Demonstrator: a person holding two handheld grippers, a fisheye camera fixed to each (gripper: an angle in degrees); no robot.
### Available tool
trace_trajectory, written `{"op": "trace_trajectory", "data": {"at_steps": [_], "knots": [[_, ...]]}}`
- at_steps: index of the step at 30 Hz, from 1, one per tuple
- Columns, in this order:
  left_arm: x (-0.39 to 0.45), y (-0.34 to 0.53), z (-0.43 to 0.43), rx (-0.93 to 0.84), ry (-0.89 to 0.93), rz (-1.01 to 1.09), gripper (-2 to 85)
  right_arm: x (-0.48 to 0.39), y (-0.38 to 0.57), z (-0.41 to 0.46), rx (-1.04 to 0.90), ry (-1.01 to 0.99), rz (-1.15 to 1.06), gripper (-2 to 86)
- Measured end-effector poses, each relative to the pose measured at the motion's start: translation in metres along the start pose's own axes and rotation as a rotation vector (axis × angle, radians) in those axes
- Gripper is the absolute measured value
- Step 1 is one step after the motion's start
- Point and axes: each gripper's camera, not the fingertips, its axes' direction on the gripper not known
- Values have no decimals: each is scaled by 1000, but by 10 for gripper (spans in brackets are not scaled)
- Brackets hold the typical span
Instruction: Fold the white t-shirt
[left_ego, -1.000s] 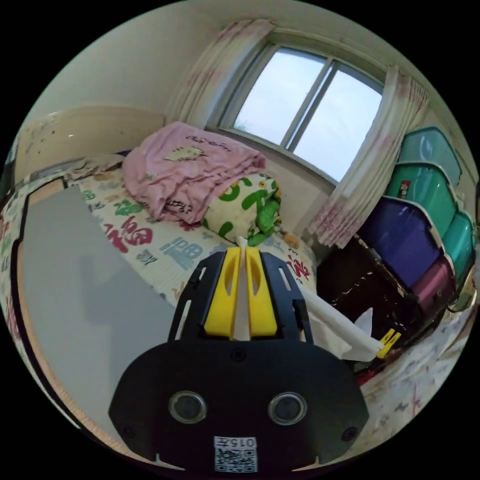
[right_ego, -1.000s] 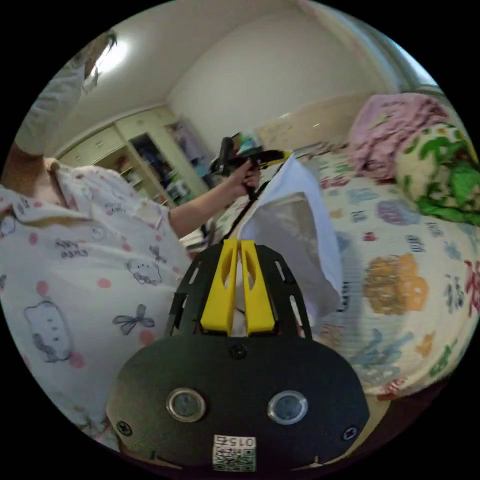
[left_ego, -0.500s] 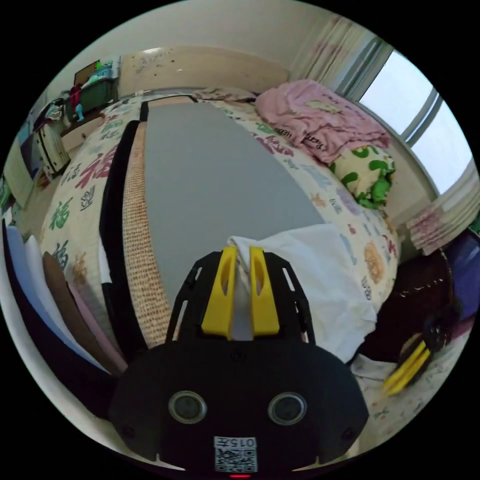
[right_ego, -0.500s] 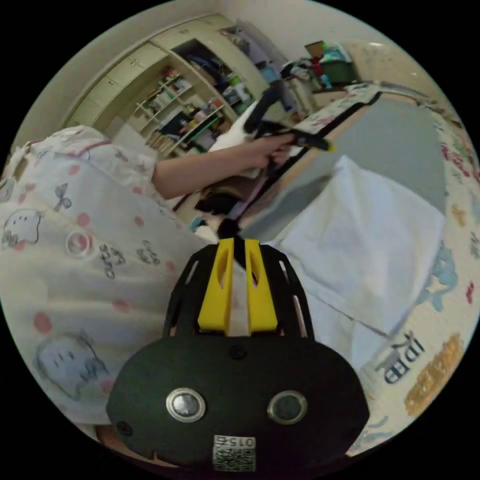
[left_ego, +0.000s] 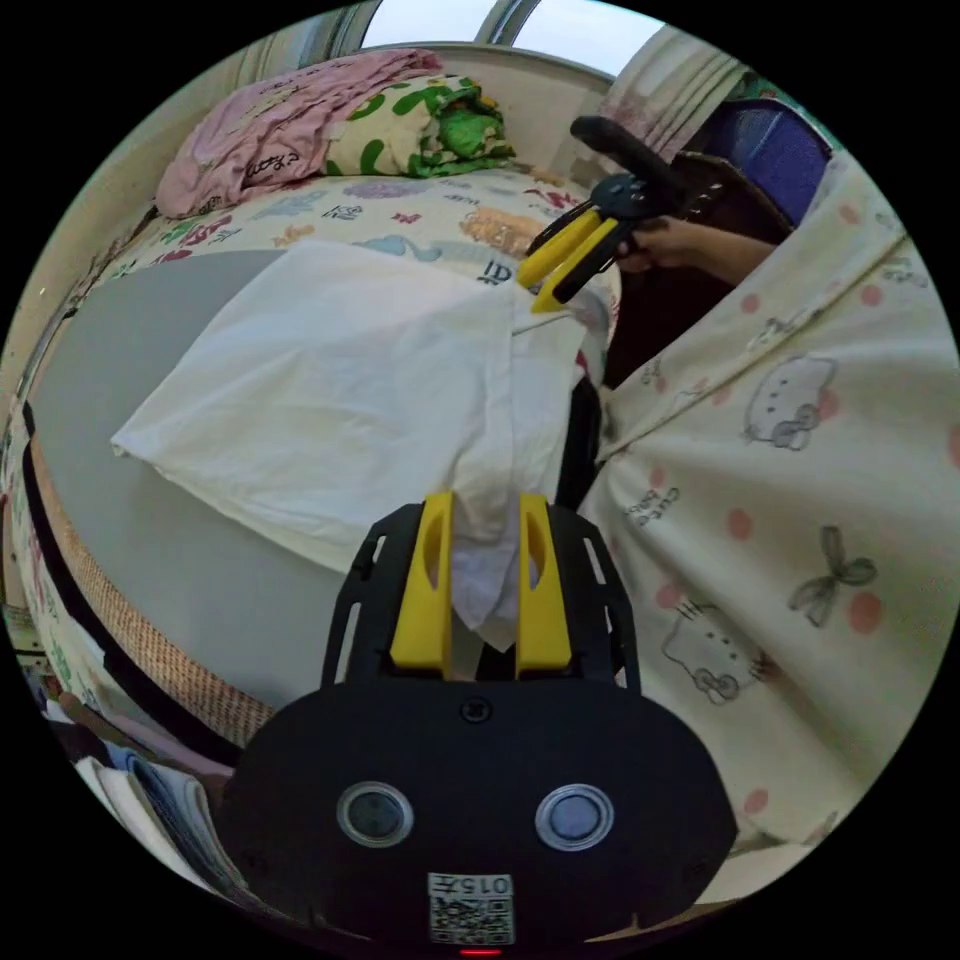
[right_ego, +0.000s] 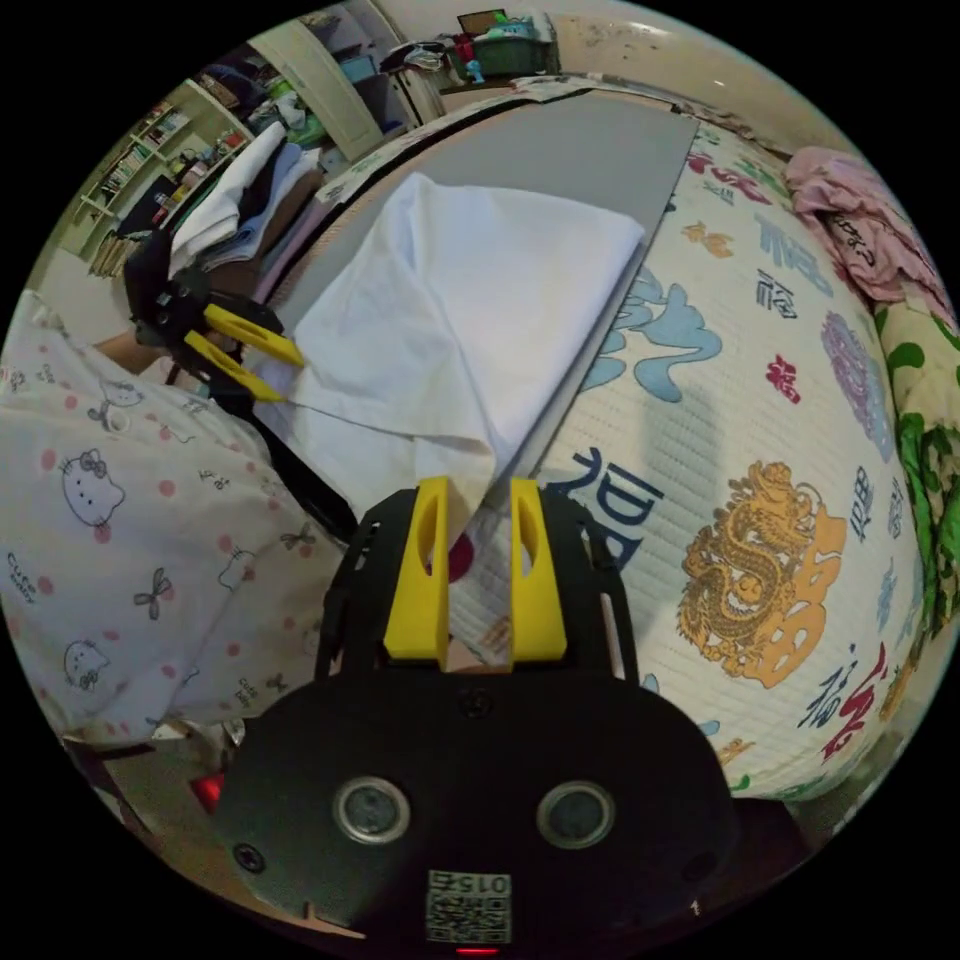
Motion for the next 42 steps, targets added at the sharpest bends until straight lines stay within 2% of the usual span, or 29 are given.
{"op": "trace_trajectory", "data": {"at_steps": [3, 6, 9, 11, 15, 18, 21, 23, 26, 32, 35, 37, 42], "knots": [[1, -7, 9, -27, -47, -51, 22, 2, -3, 9, -29, 20, 3, 29], [10, -4, 0, 4, 21, -21, 2, -5, 6, 9, -18, 41, -34, 1], [15, 10, -19, 41, 61, -56, -1, -14, 19, 11, 25, 59, -46, -6], [19, 16, -26, 57, 21, -78, 1, -17, 26, 24, 42, 106, -51, -7], [29, -11, -24, 138, 9, -76, 28, 5, 22, 50, 24, 125, 17, -8], [43, -49, 3, 74, -19, -5, 69, 30, 15, 62, 28, 113, 40, -8], [58, -71, 39, -19, -27, 82, 75, 55, 10, 71, 19, 115, 39, -8], [63, -79, 43, -5, -62, 94, 67, 75, 6, 81, 0, 128, 43, -8], [60, -86, 39, -19, 0, 52, 21, 96, 5, 91, -12, 134, 45, -8], [67, -50, -6, 26, 42, -1, 2, 140, 15, 119, -44, 61, 40, -9], [70, -38, 6, -25, 34, -18, 1, 169, 13, 154, -108, 16, 66, -10], [72, -38, 22, -63, 29, -35, 1, 185, 12, 176, -150, 55, 84, -10], [85, -35, 24, -102, 12, -77, 6, 228, 15, 176, -125, 24, 123, -10]]}}
